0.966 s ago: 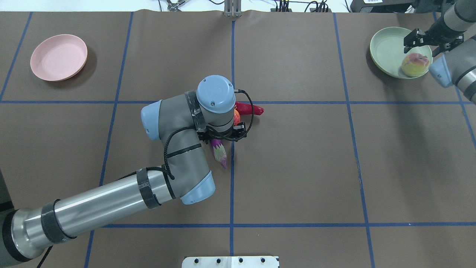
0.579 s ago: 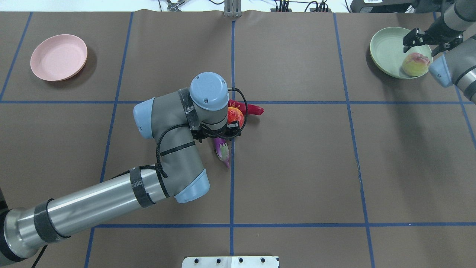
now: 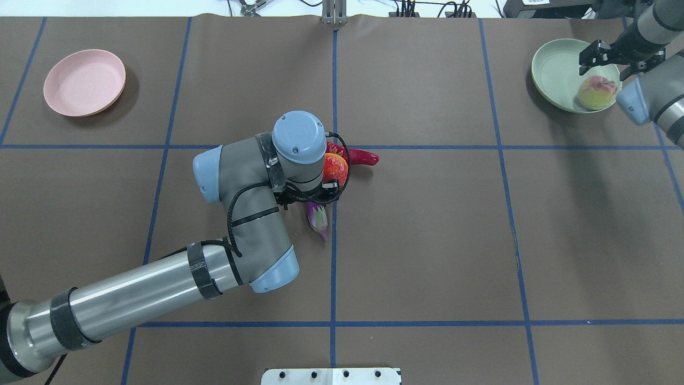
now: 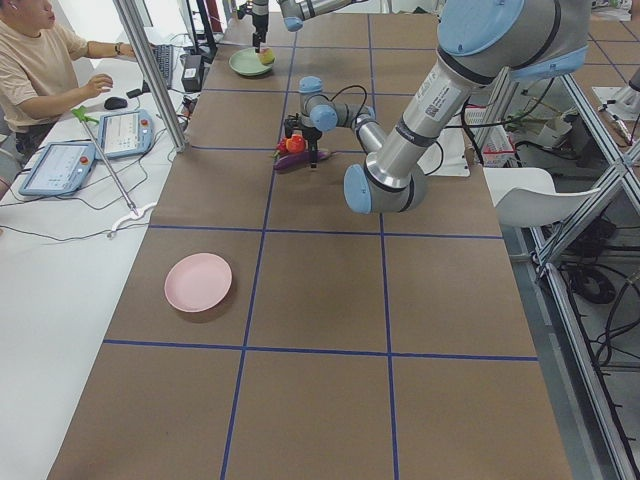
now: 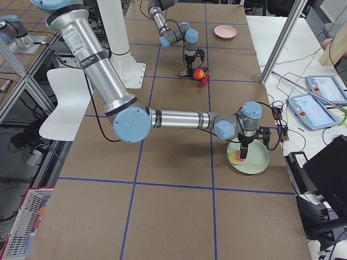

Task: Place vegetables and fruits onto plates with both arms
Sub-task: 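Grasp the purple eggplant with the left gripper and lift it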

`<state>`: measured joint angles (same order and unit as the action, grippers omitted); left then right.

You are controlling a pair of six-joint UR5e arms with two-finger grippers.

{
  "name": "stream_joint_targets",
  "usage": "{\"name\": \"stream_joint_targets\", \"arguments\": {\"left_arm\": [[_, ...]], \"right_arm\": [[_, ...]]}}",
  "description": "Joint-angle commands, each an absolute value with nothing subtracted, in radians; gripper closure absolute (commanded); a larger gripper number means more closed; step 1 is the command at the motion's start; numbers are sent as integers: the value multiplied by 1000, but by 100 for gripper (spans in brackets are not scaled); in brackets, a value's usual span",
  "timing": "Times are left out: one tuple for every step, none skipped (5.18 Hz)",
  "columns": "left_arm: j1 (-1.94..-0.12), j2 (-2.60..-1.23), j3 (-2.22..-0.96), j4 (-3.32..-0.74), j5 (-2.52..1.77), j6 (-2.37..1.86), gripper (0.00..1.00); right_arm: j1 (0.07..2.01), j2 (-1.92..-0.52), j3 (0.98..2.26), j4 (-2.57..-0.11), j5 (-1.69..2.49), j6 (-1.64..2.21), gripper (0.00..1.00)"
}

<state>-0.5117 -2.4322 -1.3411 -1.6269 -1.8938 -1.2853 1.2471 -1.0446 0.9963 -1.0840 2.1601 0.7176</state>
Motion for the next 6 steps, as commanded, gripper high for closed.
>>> {"name": "stream_joint_targets", "arguments": {"left_arm": [[-517, -2442, -1357, -1629, -1899, -1289, 100], [-528, -2439, -1399, -1631, -1899, -1293, 100], [-547, -2421, -1420, -1626, -1901, -1293, 100], [-605, -2317, -1507, -1628, -1978, -1342, 100], [-683, -2178, -1637, -1631, -2021, -1342, 100], [-768, -2136, -1652, -1629, -2084, -1342, 100]], "right_arm": [[1247, -1046, 1003, -1083, 2161, 718, 0], [1247, -1046, 1005, -1083, 2161, 718, 0], [1247, -1046, 1003, -1083, 2161, 718, 0], [1249, -1048, 1014, -1081, 2161, 716, 0], [1249, -1055, 1073, -1083, 2161, 722, 0], [1224, -1063, 1179, -1086, 2163, 811, 0]]}}
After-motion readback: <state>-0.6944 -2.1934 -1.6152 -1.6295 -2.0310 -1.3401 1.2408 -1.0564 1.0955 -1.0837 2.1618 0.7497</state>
